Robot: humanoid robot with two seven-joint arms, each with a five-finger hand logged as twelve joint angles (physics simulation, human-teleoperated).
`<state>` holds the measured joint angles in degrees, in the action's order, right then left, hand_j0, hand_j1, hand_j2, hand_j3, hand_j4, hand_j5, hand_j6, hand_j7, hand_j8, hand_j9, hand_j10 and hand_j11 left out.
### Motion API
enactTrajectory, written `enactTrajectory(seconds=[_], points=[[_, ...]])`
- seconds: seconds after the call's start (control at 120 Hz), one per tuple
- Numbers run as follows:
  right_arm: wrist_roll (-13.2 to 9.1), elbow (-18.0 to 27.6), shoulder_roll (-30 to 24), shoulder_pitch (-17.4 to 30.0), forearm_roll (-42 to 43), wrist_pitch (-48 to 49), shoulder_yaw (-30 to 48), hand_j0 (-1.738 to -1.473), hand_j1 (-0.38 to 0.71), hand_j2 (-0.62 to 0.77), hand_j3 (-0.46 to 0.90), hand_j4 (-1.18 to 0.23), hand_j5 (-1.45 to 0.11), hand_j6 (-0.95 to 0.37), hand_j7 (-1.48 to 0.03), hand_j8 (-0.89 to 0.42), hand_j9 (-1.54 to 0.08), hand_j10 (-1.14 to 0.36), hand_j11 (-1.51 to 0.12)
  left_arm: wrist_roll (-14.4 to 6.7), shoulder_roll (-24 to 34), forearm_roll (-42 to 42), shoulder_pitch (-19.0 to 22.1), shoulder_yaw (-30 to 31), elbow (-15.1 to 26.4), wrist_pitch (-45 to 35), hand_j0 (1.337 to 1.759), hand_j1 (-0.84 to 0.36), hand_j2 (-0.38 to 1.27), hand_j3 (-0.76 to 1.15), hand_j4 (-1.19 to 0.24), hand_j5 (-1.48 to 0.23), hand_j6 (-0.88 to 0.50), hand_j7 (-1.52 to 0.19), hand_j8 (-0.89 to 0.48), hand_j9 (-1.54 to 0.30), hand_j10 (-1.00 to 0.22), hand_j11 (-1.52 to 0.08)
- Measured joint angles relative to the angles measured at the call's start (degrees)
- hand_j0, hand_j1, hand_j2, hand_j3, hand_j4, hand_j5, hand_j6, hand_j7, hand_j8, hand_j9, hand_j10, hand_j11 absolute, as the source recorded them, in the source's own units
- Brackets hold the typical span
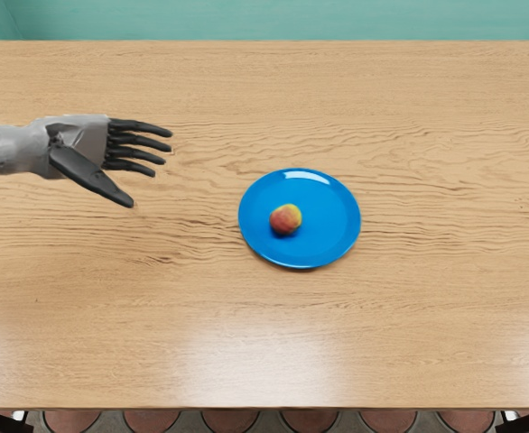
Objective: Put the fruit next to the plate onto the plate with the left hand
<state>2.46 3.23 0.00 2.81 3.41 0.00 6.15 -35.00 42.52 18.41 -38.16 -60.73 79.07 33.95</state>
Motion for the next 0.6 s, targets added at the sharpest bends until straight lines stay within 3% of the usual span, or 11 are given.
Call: enactTrajectory(seconds=[0.083, 0.25, 0.475, 0.6], points=[[0.0, 0.0, 0.0, 0.0, 0.0, 0.0, 0.0, -1.658, -0.30, -0.01, 0.00, -0.04, -0.05, -0.04, -0.05, -0.04, -0.05, -0.04, -0.05, 0.8, -0.4, -0.2, 2.1, -5.5, -2.7, 0.6, 1.658, 0.06, 0.05, 0.00, -0.25, -0.32, -0.25, -0.32, -0.25, -0.32, -0.25, -0.32], [0.0, 0.0, 0.0, 0.0, 0.0, 0.1, 0.0, -1.658, -0.30, -0.01, 0.00, -0.04, -0.05, -0.04, -0.05, -0.04, -0.05, -0.04, -0.05, 3.1, -0.5, -0.9, 1.8, -10.0, -10.4, 1.0, 1.658, 0.06, 0.05, 0.00, -0.25, -0.32, -0.25, -0.32, -0.24, -0.32, -0.24, -0.32], [0.0, 0.0, 0.0, 0.0, 0.0, 0.1, 0.0, -1.658, -0.30, -0.01, 0.00, -0.04, -0.05, -0.04, -0.05, -0.04, -0.05, -0.04, -0.05, 3.4, -1.4, -1.7, 1.6, -7.1, -14.4, 1.1, 1.658, 0.06, 0.05, 0.00, -0.24, -0.32, -0.24, -0.32, -0.24, -0.32, -0.24, -0.32], [0.0, 0.0, 0.0, 0.0, 0.0, 0.1, 0.0, -1.658, -0.30, -0.01, 0.00, -0.04, -0.05, -0.04, -0.05, -0.04, -0.05, -0.04, -0.05, 1.6, -1.5, -5.2, 1.4, -4.2, -15.3, 1.1, 1.658, 0.06, 0.05, 0.00, -0.24, -0.32, -0.24, -0.32, -0.24, -0.32, -0.24, -0.32]])
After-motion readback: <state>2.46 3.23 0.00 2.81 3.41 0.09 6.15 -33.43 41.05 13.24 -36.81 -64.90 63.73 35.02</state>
